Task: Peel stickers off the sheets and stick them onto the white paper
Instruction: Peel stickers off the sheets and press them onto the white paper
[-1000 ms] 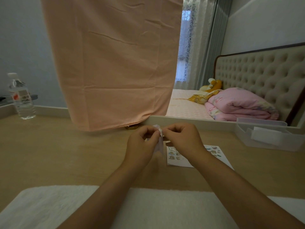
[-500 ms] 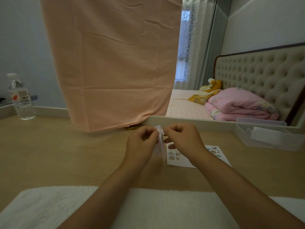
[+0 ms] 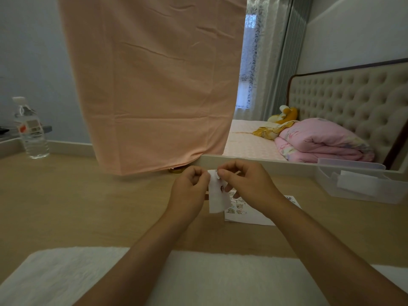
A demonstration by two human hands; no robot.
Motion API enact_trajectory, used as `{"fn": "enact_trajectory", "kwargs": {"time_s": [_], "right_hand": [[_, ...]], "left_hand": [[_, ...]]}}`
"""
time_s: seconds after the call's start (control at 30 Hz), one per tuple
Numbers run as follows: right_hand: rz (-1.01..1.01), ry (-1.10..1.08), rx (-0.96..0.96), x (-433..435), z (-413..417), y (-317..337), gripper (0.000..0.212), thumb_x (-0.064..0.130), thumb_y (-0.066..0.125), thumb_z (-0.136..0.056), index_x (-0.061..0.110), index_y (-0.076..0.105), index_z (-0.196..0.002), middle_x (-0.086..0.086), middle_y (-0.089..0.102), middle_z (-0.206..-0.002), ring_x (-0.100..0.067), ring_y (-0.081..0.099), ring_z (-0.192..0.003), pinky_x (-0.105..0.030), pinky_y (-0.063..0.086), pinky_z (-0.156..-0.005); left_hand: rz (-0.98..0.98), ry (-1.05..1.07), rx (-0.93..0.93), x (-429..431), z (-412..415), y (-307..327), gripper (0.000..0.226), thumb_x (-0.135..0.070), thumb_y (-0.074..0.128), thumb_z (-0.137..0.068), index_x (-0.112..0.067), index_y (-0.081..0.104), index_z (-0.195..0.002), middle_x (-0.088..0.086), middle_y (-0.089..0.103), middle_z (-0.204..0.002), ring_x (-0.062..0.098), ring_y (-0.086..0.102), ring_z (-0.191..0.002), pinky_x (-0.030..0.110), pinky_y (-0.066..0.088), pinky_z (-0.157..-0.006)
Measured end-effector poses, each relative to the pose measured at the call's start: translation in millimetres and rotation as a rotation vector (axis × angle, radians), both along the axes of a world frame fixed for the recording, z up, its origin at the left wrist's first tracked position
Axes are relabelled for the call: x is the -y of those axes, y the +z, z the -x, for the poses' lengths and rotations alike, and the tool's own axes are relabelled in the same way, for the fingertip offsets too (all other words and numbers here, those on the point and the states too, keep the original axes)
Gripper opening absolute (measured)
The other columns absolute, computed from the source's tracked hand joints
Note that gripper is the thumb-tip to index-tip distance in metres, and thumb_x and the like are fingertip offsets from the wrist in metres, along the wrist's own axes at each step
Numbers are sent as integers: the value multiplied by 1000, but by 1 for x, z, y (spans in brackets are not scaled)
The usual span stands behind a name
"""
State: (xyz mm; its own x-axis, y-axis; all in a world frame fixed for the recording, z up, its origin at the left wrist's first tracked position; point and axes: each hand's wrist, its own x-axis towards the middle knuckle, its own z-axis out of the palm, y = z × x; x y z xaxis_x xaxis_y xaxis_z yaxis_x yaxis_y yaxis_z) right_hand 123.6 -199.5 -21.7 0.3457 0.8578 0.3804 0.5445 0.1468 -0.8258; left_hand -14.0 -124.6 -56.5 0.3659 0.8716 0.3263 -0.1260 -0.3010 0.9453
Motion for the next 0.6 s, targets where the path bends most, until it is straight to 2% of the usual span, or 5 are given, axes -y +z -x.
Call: {"fn": "enact_trajectory", "kwargs": {"time_s": [0.13,0.2,0.3,0.43,0.6], "right_hand": [[-63,28,60,0,0,-2,8,27,69,-93,33,75,-93,14,73,-80,-7,67,-66,-17,49,-56],[-87,7,111,0,-1,-4,9,30,73,-90,35,76,-96,17,73,-83,-4,65,-69,-23,54,-64],[-112,-79,194,-2,-4,-7,16,28,78,-86,32,78,-101,19,72,-88,-3,62,-70,-31,57,-73],[-124,-118,275,-3,-5,-7,14,32,75,-87,33,79,-101,21,72,-87,-6,66,-75,-41,60,-74],[-108,-108,147,-5,-3,-6,15,24,76,-87,37,76,-95,16,72,-80,-10,68,-71,-43,61,-74]], "left_hand": [[12,-31,32,2,1,3,12,-10,56,-100,-4,66,-97,3,75,-86,13,74,-79,24,59,-63],[8,-35,33,2,2,4,12,-11,56,-100,-4,66,-99,4,75,-87,13,74,-80,23,58,-63],[-55,-30,-12,0,4,4,13,-15,57,-101,-6,66,-99,2,76,-90,14,74,-83,29,61,-70],[-154,9,-86,-2,5,3,9,-17,59,-99,-16,67,-95,-5,76,-83,9,73,-77,30,60,-69],[-279,73,-135,-1,5,3,11,-18,62,-98,-26,65,-90,-9,73,-80,3,70,-72,26,57,-65]]}}
